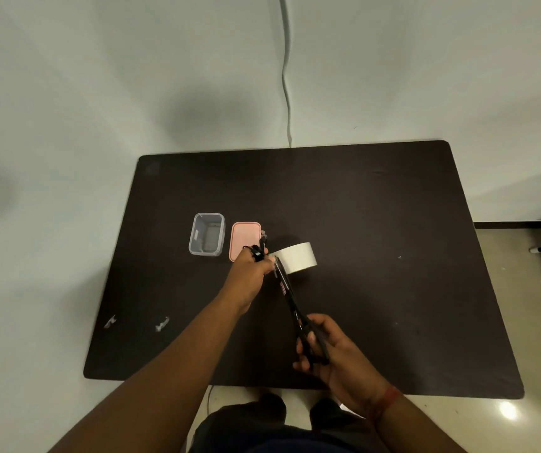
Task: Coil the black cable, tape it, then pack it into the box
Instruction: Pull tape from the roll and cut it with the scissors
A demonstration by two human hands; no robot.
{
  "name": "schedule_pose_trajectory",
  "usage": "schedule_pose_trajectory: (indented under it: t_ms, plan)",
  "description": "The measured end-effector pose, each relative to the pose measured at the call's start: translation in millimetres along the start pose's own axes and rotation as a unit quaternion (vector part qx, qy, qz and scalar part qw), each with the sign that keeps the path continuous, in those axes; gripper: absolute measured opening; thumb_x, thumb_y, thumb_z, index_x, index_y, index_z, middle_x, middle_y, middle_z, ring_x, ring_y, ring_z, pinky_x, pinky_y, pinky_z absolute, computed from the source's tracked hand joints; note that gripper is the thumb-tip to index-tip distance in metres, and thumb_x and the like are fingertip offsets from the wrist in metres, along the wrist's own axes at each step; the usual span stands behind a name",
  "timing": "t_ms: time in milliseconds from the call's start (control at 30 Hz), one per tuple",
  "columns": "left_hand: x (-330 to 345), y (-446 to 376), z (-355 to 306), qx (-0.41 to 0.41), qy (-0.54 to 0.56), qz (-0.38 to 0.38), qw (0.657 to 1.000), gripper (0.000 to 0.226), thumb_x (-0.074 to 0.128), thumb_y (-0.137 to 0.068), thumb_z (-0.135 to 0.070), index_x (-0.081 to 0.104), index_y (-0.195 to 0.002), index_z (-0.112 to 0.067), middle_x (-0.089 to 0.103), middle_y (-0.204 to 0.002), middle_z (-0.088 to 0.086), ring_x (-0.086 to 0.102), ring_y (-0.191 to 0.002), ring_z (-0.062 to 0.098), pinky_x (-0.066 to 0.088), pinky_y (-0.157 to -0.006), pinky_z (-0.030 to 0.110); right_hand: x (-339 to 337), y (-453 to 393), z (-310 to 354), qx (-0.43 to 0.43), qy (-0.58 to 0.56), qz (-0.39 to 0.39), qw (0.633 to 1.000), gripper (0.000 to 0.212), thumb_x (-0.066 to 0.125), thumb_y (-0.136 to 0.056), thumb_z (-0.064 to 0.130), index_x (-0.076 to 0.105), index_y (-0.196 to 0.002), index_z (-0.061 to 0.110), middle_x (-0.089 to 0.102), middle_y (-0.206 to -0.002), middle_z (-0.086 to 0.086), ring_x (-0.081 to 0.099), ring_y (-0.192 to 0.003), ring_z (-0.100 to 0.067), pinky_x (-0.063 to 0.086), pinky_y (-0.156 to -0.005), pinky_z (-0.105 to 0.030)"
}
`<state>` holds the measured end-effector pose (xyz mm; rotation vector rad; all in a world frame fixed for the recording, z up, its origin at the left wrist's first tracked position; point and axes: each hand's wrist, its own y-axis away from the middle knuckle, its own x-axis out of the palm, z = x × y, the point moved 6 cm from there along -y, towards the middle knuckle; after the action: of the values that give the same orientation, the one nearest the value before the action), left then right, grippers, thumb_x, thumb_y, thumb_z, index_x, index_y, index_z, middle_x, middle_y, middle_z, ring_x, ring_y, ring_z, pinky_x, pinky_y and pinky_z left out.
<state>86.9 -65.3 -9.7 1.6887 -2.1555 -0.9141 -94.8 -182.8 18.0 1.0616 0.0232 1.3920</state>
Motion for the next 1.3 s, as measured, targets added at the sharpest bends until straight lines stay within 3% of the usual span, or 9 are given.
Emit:
schedule_pose_trajectory:
  t_ms: [200,433,567,833,1000,1133,1300]
  plan:
    - [1,-2,-5,0.007,0.031,0.023,0.999,0.018,0.060,-0.090,-0.006,0.062,-0.106,-0.013,0.065,-0.091,0.005,0.060,-0.092,0.019,0.049,-0.090,0.035,-7,0,-4,-0.010,0.020,0.006,1.000,0.044,0.069,-0.081,0.019,0.051,-0.120,0.011,0.060,-0.088,-0.010,0.055,-0.068,-0.021,0.049,-0.089,-0.047]
    - [9,-3,-6,0.004,0.029,0.069,0.997,0.016,0.058,-0.092,-0.005,0.061,-0.105,-0.015,0.063,-0.092,0.007,0.060,-0.091,0.021,0.048,-0.100,0.041,-16,-5,-7,-0.006,0.025,0.003,1.000,0.044,0.064,-0.082,0.015,0.049,-0.124,0.011,0.061,-0.090,-0.010,0.055,-0.070,-0.021,0.051,-0.087,-0.043]
    - [13,-7,0,-0.009,0.021,0.068,0.997,0.019,0.058,-0.091,-0.005,0.060,-0.107,-0.014,0.063,-0.098,0.009,0.061,-0.100,0.024,0.046,-0.107,0.045,-20,-10,-14,0.004,0.024,-0.009,1.000,0.047,0.063,-0.081,0.010,0.047,-0.125,0.009,0.059,-0.090,-0.010,0.054,-0.069,-0.020,0.053,-0.082,-0.038]
    - [25,-14,7,-0.026,0.031,0.060,0.997,0.020,0.061,-0.087,-0.007,0.062,-0.103,-0.019,0.065,-0.102,0.008,0.062,-0.104,0.026,0.046,-0.107,0.051,-25,-18,-10,0.009,0.033,-0.022,0.999,0.049,0.065,-0.080,0.015,0.047,-0.125,0.012,0.060,-0.088,-0.009,0.056,-0.069,-0.020,0.051,-0.083,-0.042]
    - [20,-16,8,-0.017,0.041,0.023,0.999,0.020,0.061,-0.090,-0.006,0.061,-0.106,-0.017,0.065,-0.099,0.003,0.061,-0.101,0.020,0.047,-0.105,0.043,-29,-12,-2,-0.002,0.082,-0.026,0.996,0.045,0.063,-0.082,0.017,0.049,-0.124,0.012,0.058,-0.091,-0.012,0.055,-0.072,-0.022,0.049,-0.085,-0.042]
    - [11,-16,6,-0.005,0.040,-0.017,0.999,0.025,0.059,-0.090,-0.003,0.057,-0.114,-0.009,0.064,-0.097,0.003,0.059,-0.095,0.016,0.047,-0.094,0.033,-39,2,7,-0.023,0.131,-0.031,0.991,0.041,0.061,-0.082,0.018,0.052,-0.121,0.010,0.061,-0.088,-0.013,0.056,-0.071,-0.026,0.053,-0.079,-0.037]
    - [10,-15,8,-0.019,0.009,-0.024,0.999,0.028,0.061,-0.090,-0.011,0.057,-0.119,-0.012,0.065,-0.102,0.001,0.060,-0.103,0.018,0.045,-0.101,0.038,-64,26,17,-0.048,0.158,-0.029,0.986,0.033,0.063,-0.083,0.018,0.058,-0.114,0.007,0.064,-0.084,-0.017,0.056,-0.064,-0.026,0.053,-0.065,-0.032]
